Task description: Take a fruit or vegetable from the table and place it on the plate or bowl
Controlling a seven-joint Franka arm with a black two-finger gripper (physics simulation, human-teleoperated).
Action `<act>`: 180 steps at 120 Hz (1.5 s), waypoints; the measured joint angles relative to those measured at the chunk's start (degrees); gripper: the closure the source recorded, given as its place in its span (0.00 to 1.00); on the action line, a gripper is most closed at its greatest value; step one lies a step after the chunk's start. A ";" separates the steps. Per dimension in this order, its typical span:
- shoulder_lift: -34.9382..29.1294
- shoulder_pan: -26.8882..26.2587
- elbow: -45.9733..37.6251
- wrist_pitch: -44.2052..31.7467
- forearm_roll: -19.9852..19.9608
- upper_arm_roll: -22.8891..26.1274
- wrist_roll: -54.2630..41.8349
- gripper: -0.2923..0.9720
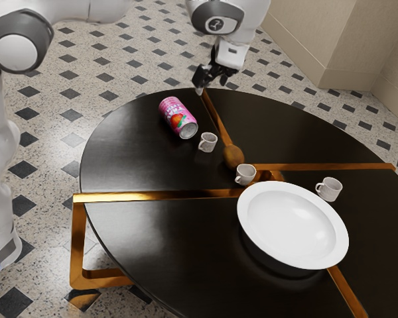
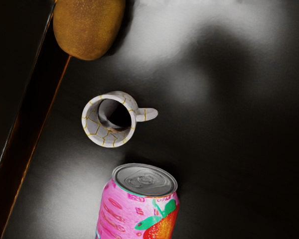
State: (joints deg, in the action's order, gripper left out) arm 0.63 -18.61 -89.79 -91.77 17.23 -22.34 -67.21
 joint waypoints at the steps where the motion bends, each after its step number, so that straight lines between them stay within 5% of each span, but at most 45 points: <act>1: -0.02 -0.26 0.04 -0.19 0.04 -0.05 -0.11 0.25; 8: -0.02 -1.01 0.12 -1.35 0.17 0.65 -0.83 0.25; 25: 1.13 11.74 -0.45 -6.66 -0.02 17.02 -2.40 0.25; 37: 1.71 13.11 -0.50 -11.88 -1.94 20.69 -3.21 0.25; 58: 1.37 11.33 -3.44 -15.96 -4.45 19.34 -4.38 0.25; 95: 1.89 18.21 -9.83 -23.27 -9.58 17.22 -5.89 0.25; 129: 4.34 13.98 -11.03 -28.97 -10.30 17.29 -6.73 0.25; 180: 8.41 16.31 -12.01 -30.45 -10.40 17.07 -7.32 0.25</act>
State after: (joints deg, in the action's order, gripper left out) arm 9.05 -2.31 -101.80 -122.22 6.83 -5.27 -74.54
